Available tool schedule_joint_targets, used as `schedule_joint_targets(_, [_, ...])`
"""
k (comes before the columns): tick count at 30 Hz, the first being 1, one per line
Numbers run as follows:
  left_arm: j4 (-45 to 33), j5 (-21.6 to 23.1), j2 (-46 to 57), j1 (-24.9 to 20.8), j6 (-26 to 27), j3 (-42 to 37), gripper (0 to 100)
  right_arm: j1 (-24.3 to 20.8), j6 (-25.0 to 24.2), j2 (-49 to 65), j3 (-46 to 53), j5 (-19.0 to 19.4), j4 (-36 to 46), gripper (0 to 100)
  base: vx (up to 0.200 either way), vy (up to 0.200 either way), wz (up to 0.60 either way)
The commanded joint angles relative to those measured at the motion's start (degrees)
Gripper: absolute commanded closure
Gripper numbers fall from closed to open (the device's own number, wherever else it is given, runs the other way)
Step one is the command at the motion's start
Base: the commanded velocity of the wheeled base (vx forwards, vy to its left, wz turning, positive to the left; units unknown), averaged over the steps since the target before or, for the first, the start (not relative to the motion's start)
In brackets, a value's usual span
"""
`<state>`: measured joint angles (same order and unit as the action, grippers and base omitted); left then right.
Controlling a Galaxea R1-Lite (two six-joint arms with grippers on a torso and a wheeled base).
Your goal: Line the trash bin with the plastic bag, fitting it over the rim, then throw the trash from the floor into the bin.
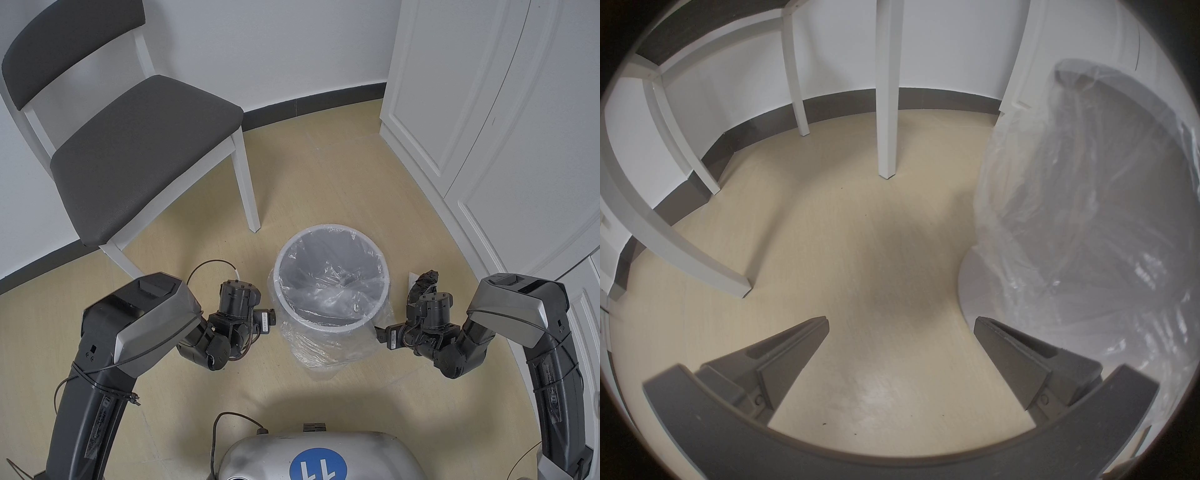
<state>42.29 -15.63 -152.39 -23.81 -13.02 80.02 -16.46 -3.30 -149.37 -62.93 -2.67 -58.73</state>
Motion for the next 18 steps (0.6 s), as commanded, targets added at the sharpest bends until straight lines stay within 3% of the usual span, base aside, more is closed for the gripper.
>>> schedule_joint_targets(1, [0.07,-0.28,-0.89,1.04,-0.08,0.05,0,-0.24,-0.12,-0.04,0.88,-0.05,-0.5,0,0.0,0.0,0.0])
schedule_joint_targets(7, [3.77,0.42,12.38,1.48,-1.57,-13.93,0,-5.16,0.75,13.32,21.44,-0.67,-16.85,0,0.0,0.0,0.0])
schedule_joint_targets(11, [4.64,1.3,19.86,1.13,-1.13,-23.15,0,-7.27,4.71,17.36,26.54,-1.2,-18.35,0,0.0,0.0,0.0])
schedule_joint_targets(14, [4.64,4.73,26.89,0.25,-1.04,-31.06,0,-7.45,8.58,20.08,28.74,-1.55,-18.35,0,0.0,0.0,0.0])
schedule_joint_targets(18, [4.73,6.31,32.42,-0.36,-1.13,-37.74,0,-7.54,9.98,26.5,33.31,-1.46,-17.99,0,0.0,0.0,0.0])
